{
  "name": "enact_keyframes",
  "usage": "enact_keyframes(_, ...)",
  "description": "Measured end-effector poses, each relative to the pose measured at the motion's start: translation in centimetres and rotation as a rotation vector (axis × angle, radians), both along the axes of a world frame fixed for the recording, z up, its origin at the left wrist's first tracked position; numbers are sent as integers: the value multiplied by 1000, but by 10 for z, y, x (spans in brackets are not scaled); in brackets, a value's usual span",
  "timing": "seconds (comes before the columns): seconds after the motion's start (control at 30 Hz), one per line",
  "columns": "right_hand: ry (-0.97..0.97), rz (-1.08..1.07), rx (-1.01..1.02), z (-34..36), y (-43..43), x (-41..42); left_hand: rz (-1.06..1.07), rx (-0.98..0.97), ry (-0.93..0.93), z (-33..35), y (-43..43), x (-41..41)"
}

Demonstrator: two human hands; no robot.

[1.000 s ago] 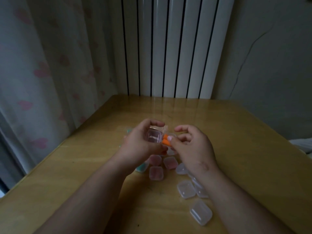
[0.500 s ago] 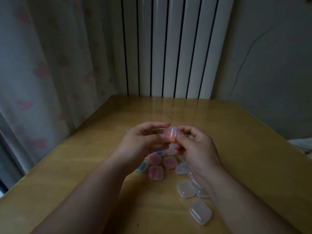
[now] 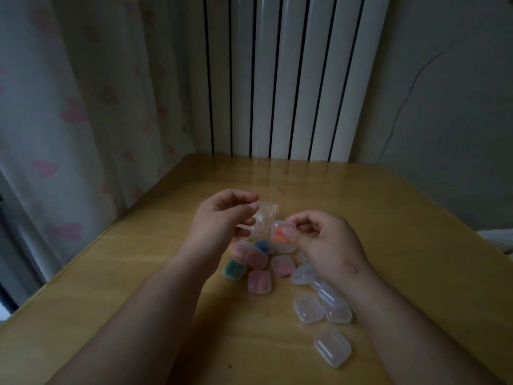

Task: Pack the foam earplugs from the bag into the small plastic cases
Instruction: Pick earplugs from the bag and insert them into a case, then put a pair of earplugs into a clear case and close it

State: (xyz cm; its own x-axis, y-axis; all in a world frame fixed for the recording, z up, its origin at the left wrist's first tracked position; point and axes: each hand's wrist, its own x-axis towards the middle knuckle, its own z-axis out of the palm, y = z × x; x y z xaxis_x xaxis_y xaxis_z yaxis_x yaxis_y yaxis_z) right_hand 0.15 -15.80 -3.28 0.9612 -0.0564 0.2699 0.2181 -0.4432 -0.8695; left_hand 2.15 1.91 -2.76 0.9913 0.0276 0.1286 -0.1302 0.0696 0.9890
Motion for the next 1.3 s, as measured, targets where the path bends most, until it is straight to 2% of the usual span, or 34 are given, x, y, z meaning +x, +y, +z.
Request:
enact_keyframes(0.1, -13, 27, -199, 0, -2, -3, 68, -1, 4, -2, 3, 3)
enact_keyframes(0.43, 138, 102, -629, -1, 5, -10, 232, -37, 2, 2, 5, 2)
enact_keyframes(0.6, -8, 79, -811, -9, 16, -4, 297, 18, 8, 0, 9, 6)
enact_keyframes(0.7, -63, 8, -744, -10, 15, 1, 352, 142, 42, -2, 10, 8)
enact_keyframes(0.83, 10, -14, -589, 3, 9, 9, 348, 378, 33, -12, 14, 18)
enact_keyframes(0.97, 53, 22, -569, 8, 9, 34, 261, 761, -74, -23, 16, 30)
enact_keyframes(1.1, 107, 86, -528, 7, 19, 63, 233, 890, -184, -27, 20, 38)
enact_keyframes(1.2, 125, 123, -620, 5, 32, 78, 246, 1065, -181, -32, 22, 43)
enact_keyframes(1.3, 131, 107, -627, 1, 44, 88, 254, 1077, -132, -35, 23, 46)
